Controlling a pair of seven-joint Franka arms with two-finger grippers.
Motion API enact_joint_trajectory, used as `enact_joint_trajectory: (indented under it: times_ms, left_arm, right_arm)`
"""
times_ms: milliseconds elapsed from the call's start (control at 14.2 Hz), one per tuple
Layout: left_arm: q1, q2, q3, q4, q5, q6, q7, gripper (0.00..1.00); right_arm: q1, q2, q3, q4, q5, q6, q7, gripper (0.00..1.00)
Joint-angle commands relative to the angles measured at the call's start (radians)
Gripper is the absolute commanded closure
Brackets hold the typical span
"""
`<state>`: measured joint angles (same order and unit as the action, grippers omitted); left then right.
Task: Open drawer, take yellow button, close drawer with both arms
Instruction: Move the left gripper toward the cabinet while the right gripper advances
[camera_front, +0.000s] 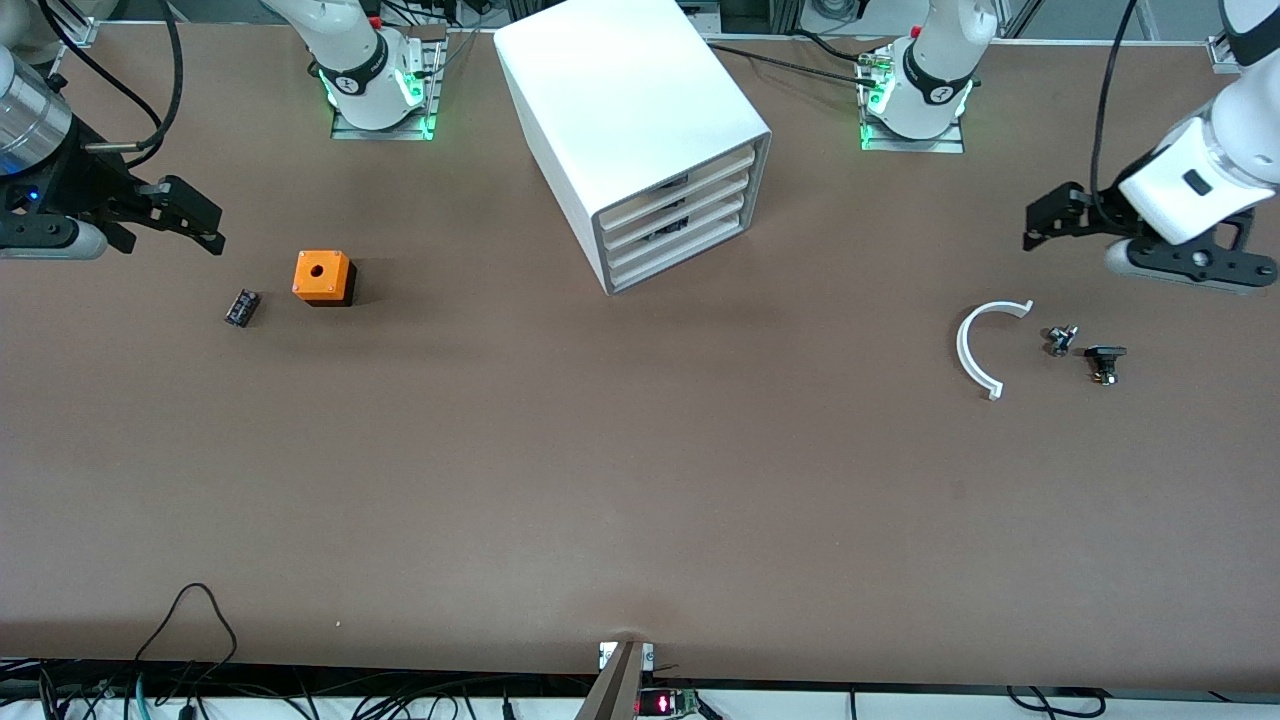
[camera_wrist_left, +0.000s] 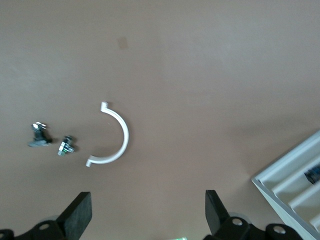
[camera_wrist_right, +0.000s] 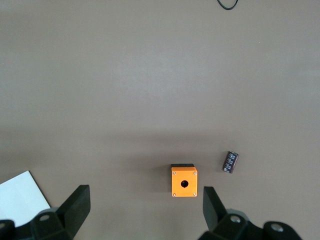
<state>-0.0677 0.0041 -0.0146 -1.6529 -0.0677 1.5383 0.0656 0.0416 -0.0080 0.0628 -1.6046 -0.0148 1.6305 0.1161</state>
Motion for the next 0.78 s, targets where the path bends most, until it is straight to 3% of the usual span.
enact_joint_trajectory:
  times_ms: [0, 423, 705]
  left_arm:
    - [-0.006, 0.022, -0.004, 0.022, -0.076, -0.078, 0.014, 0.0]
    - [-0.004, 0.115, -0.005, 0.016, -0.305, -0.152, 0.029, 0.0]
    - [0.025, 0.227, -0.002, -0.001, -0.606, -0.142, 0.352, 0.0]
  right_arm:
    - [-0.008, 0.005, 0.002, -0.001, 0.006, -0.012, -0.013, 0.0]
    - [-0.008, 0.065, 0.0, -0.003, 0.016, 0.0, 0.007, 0.0]
    - [0.006, 0.12, 0.008, 0.003, 0.032, 0.052, 0.112, 0.0]
